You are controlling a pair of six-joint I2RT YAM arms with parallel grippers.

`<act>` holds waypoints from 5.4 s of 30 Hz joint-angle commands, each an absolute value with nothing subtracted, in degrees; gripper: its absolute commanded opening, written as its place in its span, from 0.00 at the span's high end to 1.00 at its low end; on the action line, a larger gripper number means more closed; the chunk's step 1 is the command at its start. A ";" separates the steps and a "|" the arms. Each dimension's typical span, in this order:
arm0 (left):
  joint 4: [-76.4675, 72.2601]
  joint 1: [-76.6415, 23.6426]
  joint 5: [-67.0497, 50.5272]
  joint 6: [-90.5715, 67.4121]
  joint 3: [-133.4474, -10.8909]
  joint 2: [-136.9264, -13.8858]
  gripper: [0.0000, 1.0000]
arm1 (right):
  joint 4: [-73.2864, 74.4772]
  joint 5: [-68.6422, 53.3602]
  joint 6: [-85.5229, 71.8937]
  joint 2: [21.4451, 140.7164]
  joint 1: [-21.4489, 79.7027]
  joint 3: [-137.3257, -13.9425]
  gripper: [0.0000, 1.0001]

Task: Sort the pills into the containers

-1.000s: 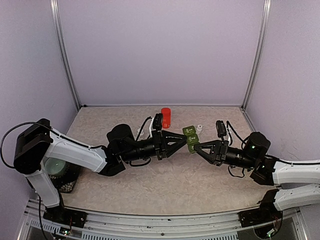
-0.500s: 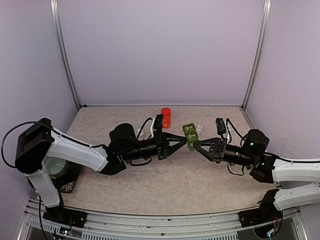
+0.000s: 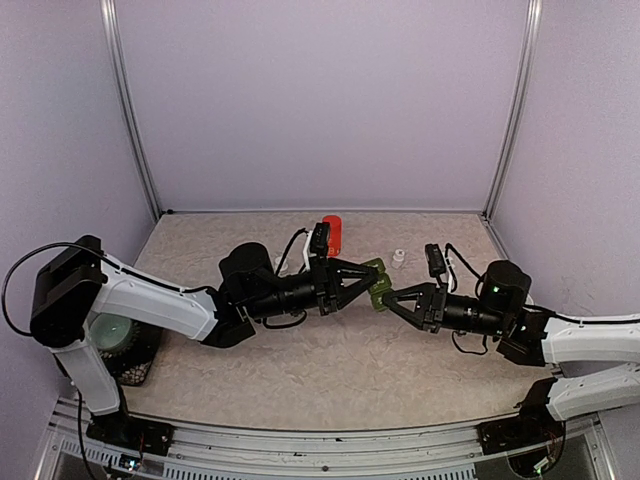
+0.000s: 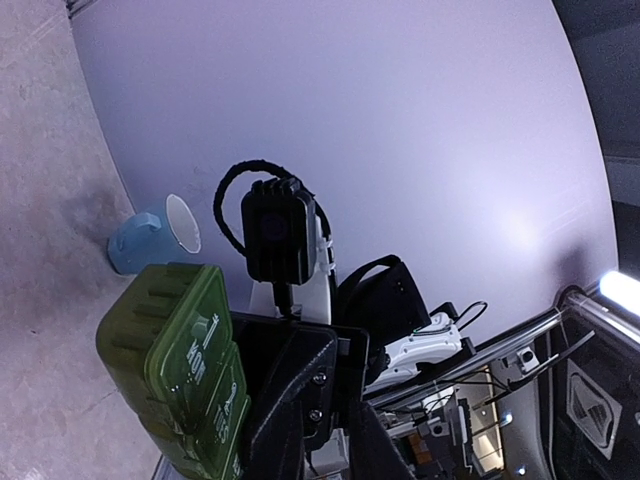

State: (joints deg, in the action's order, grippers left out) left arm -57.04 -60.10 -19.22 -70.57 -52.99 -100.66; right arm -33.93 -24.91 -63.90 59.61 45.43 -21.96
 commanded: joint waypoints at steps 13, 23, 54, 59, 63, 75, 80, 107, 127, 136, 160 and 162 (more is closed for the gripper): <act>-49.62 -60.47 -15.41 -64.54 -50.14 -94.44 0.66 | -31.14 -24.26 -62.67 55.37 44.82 -22.39 1.00; -47.21 -61.07 -16.27 -64.59 -51.84 -96.88 0.65 | -31.79 -24.52 -62.85 55.78 44.82 -22.66 1.00; -47.76 -61.18 -16.60 -64.24 -55.69 -98.77 0.87 | -32.16 -24.79 -63.01 56.45 45.19 -20.84 1.00; -46.20 -60.93 -15.69 -63.21 -55.99 -98.28 0.88 | -32.11 -25.05 -63.01 56.18 45.26 -20.23 1.00; -45.76 -60.82 -14.60 -62.77 -55.90 -97.79 0.88 | -31.81 -25.24 -62.92 56.21 45.26 -20.13 1.00; -42.13 -61.88 -11.74 -59.85 -57.80 -95.98 0.89 | -29.99 -24.48 -63.15 56.28 45.35 -19.34 1.00; -43.29 -63.04 -13.24 -60.65 -59.23 -97.94 0.87 | -30.90 -24.77 -63.02 56.47 45.35 -19.90 1.00; -45.09 -62.88 -13.58 -61.25 -57.32 -97.10 0.89 | -30.49 -24.67 -62.34 56.95 45.52 -21.18 1.00; -35.41 -63.37 -10.36 -60.19 -60.77 -95.19 0.92 | -15.40 -17.29 -53.94 56.91 45.88 -24.98 1.00; -34.96 -63.20 -10.03 -61.38 -61.17 -95.72 0.92 | -13.08 -15.20 -51.99 58.04 45.88 -25.80 1.00; -32.75 -62.73 -9.86 -59.50 -58.18 -95.76 0.59 | -46.41 -34.19 -73.37 56.23 38.58 -16.37 1.00; -33.34 -62.75 -10.11 -59.70 -58.37 -95.98 0.59 | -44.68 -33.86 -72.41 55.96 38.58 -16.90 1.00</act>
